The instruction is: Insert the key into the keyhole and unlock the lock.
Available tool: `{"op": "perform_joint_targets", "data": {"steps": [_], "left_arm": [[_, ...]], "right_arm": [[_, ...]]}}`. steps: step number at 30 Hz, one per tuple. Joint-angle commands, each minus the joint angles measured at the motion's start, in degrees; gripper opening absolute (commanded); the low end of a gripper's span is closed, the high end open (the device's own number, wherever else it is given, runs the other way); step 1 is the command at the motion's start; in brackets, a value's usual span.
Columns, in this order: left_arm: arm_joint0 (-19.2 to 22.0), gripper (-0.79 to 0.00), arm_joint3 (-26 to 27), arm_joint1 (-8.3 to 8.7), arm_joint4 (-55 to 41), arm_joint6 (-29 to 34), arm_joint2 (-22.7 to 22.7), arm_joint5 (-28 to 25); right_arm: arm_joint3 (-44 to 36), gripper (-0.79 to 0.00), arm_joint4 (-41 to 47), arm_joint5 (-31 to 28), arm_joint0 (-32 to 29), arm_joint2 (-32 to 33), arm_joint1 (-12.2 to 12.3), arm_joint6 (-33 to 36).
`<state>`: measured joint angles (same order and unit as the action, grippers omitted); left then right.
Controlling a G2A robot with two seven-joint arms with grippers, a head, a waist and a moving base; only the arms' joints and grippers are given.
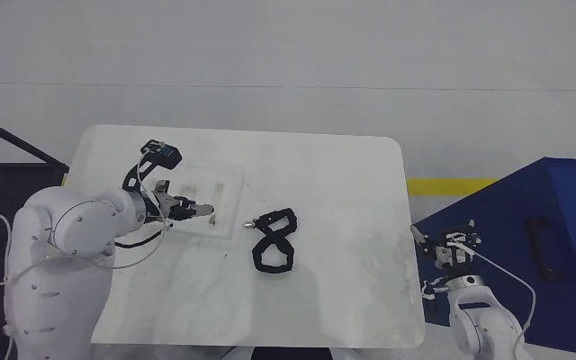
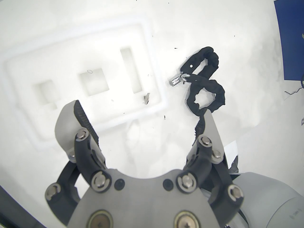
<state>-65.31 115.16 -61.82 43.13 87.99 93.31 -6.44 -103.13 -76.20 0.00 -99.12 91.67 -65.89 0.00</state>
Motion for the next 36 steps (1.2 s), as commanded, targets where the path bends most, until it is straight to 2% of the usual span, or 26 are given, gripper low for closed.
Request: {"op": "perform_joint_targets", "data": {"steps": [1,3,6,10,13,14,17,19,21,23,27,29,35,36], "left_arm": [[0.0,0.000,0.0,0.00,0.0,0.0,0.0,0.0],[-0.4,0.000,-0.4,0.03,0.5,-0.8,-0.4,-0.6],[-0.5,0.000,-2.8,0.17,10.2,-2.9,-5.0,-0.5],[2.1,0.000,-4.2,0.19,12.1,-0.3,-9.7,-1.9],[3.8,0.000,-6.4,0.19,10.0,0.0,-12.2,-3.2],[4.4,-0.052,-7.2,0.23,9.8,0.0,-13.0,-3.1],[6.0,-0.120,-9.3,0.41,10.1,0.0,-15.4,-3.2],[6.7,-0.249,-10.5,0.54,10.2,0.0,-17.1,-3.3],[7.4,-0.305,-11.4,0.76,11.0,0.0,-18.4,-2.8],[7.7,-0.400,-11.8,0.99,11.2,0.0,-19.7,-2.8],[8.0,-0.425,-12.3,1.59,10.1,0.0,-20.8,-2.7],[8.1,-0.496,-12.4,2.00,9.2,0.0,-21.0,-2.8],[7.8,-0.557,-11.8,3.31,8.1,0.0,-22.0,-2.8],[7.9,-0.588,-12.0,3.50,7.8,0.0,-22.3,-2.7]], "right_arm": [[0.0,0.000,0.0,0.0,0.0,0.0,0.0,0.0],[0.0,0.000,0.0,0.0,0.0,0.0,0.0,0.0],[0.0,0.000,0.0,0.0,0.0,0.0,0.0,0.0],[0.0,0.000,0.0,0.0,0.0,0.0,0.0,0.0],[0.0,0.000,0.0,0.0,0.0,0.0,0.0,0.0],[0.0,0.000,0.0,0.0,0.0,0.0,0.0,0.0],[0.0,0.000,0.0,0.0,0.0,0.0,0.0,0.0],[0.0,0.000,0.0,0.0,0.0,0.0,0.0,0.0],[0.0,0.000,0.0,0.0,0.0,0.0,0.0,0.0],[0.0,0.000,0.0,0.0,0.0,0.0,0.0,0.0],[0.0,0.000,0.0,0.0,0.0,0.0,0.0,0.0],[0.0,0.000,0.0,0.0,0.0,0.0,0.0,0.0],[0.0,0.000,0.0,0.0,0.0,0.0,0.0,0.0],[0.0,0.000,0.0,0.0,0.0,0.0,0.0,0.0]]}}
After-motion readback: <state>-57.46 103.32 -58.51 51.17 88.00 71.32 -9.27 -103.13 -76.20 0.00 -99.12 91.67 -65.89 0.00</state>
